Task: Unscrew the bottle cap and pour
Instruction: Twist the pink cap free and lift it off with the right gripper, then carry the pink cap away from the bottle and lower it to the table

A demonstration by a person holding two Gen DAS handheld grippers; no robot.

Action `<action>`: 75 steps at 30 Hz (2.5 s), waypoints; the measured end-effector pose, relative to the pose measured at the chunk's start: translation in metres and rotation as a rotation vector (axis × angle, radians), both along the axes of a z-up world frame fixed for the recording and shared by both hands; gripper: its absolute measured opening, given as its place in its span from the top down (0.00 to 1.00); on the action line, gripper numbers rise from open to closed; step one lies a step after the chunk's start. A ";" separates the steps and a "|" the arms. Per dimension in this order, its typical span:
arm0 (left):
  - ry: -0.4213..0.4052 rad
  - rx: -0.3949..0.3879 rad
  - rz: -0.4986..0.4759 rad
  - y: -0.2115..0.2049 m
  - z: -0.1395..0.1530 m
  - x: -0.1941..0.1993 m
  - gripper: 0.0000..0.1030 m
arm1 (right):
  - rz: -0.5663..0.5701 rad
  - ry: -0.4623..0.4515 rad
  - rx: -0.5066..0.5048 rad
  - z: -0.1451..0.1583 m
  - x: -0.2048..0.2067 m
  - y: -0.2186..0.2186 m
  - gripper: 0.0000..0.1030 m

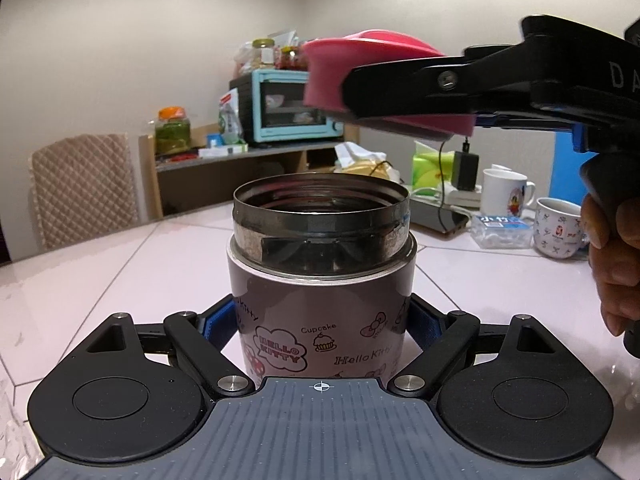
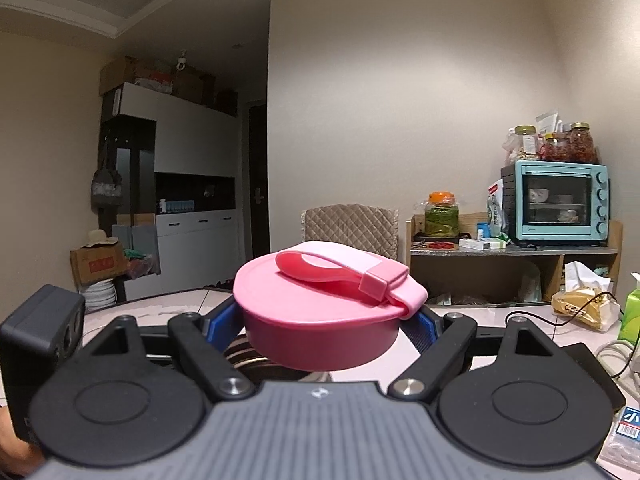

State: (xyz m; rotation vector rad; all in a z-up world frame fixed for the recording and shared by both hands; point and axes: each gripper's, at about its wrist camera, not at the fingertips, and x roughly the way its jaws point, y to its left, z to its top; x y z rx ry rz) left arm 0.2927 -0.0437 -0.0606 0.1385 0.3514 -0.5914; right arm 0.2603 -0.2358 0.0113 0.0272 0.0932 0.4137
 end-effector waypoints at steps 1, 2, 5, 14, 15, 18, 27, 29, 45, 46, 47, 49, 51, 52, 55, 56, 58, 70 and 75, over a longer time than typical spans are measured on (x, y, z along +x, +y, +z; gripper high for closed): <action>-0.003 0.002 0.005 0.001 0.000 -0.001 0.13 | -0.003 0.000 0.002 0.000 0.000 -0.001 0.18; -0.005 0.004 0.011 0.001 0.001 -0.002 0.13 | -0.006 0.001 0.003 0.000 0.000 -0.002 0.18; -0.006 0.001 0.037 0.006 0.001 -0.002 0.13 | -0.019 0.006 0.012 -0.001 0.001 -0.005 0.18; -0.001 -0.013 0.112 0.023 0.003 -0.003 0.13 | -0.055 0.022 0.018 -0.008 -0.002 -0.012 0.18; -0.003 -0.011 0.121 0.024 0.004 -0.003 0.13 | -0.061 0.024 0.017 -0.009 -0.002 -0.012 0.18; -0.001 -0.013 0.141 0.026 0.005 -0.005 0.13 | -0.072 0.031 0.013 -0.011 -0.003 -0.013 0.18; 0.011 -0.011 0.223 0.031 0.005 -0.014 0.13 | -0.107 0.090 -0.003 -0.027 -0.001 -0.013 0.18; 0.013 -0.011 0.242 0.030 0.006 -0.016 0.13 | -0.115 0.105 -0.008 -0.030 0.000 -0.013 0.18; 0.014 -0.008 0.327 0.021 0.009 -0.023 0.13 | -0.152 0.237 -0.075 -0.052 0.009 -0.001 0.18; 0.014 -0.009 0.331 0.021 0.009 -0.023 0.13 | -0.150 0.242 -0.083 -0.053 0.009 0.001 0.18; 0.013 -0.009 0.330 0.020 0.009 -0.023 0.13 | -0.147 0.249 -0.093 -0.054 0.010 0.003 0.18; 0.009 -0.009 0.330 0.020 0.008 -0.023 0.13 | -0.147 0.258 -0.099 -0.057 0.011 0.004 0.18; 0.007 -0.010 0.329 0.020 0.008 -0.024 0.13 | -0.150 0.274 -0.106 -0.060 0.013 0.005 0.18; 0.006 -0.010 0.330 0.019 0.008 -0.024 0.13 | -0.152 0.279 -0.111 -0.061 0.014 0.006 0.18; 0.005 -0.013 0.330 0.018 0.007 -0.024 0.13 | -0.157 0.292 -0.122 -0.064 0.015 0.006 0.18; 0.005 -0.013 0.331 0.018 0.007 -0.024 0.13 | -0.161 0.298 -0.128 -0.066 0.017 0.006 0.18; 0.006 -0.016 0.335 0.017 0.007 -0.024 0.13 | -0.161 0.309 -0.134 -0.068 0.017 0.006 0.18; 0.003 -0.016 0.364 0.010 0.007 -0.024 0.13 | -0.157 0.367 -0.177 -0.077 0.022 0.007 0.18; 0.000 -0.016 0.366 0.010 0.006 -0.025 0.12 | -0.159 0.385 -0.192 -0.078 0.022 0.009 0.18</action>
